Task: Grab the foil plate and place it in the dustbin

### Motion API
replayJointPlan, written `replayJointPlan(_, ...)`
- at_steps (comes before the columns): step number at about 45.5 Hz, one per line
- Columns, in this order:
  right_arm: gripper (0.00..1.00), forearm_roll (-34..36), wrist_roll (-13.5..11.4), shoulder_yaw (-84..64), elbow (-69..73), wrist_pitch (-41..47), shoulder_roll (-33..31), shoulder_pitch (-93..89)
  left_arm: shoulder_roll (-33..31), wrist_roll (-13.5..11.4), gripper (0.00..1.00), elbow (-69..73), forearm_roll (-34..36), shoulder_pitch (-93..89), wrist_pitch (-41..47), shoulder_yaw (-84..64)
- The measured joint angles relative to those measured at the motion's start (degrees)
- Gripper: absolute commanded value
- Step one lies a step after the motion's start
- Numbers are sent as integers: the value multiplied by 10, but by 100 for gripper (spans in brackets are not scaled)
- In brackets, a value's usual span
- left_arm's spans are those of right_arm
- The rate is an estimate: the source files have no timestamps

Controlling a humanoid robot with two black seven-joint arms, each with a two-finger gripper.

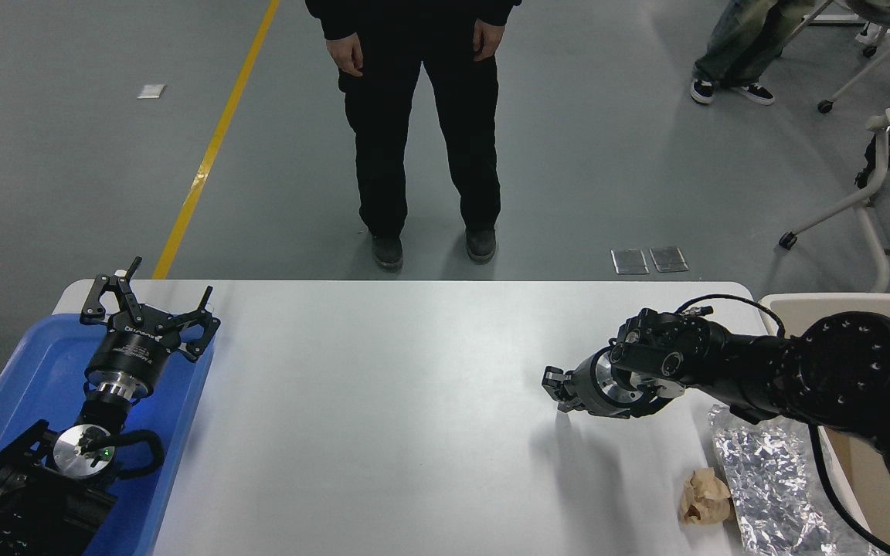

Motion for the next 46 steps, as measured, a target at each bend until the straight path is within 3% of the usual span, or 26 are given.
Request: replayJointPlan(46, 0, 4, -1, 10, 15, 1, 0, 11, 0, 0, 99, 0, 0, 0, 0, -1)
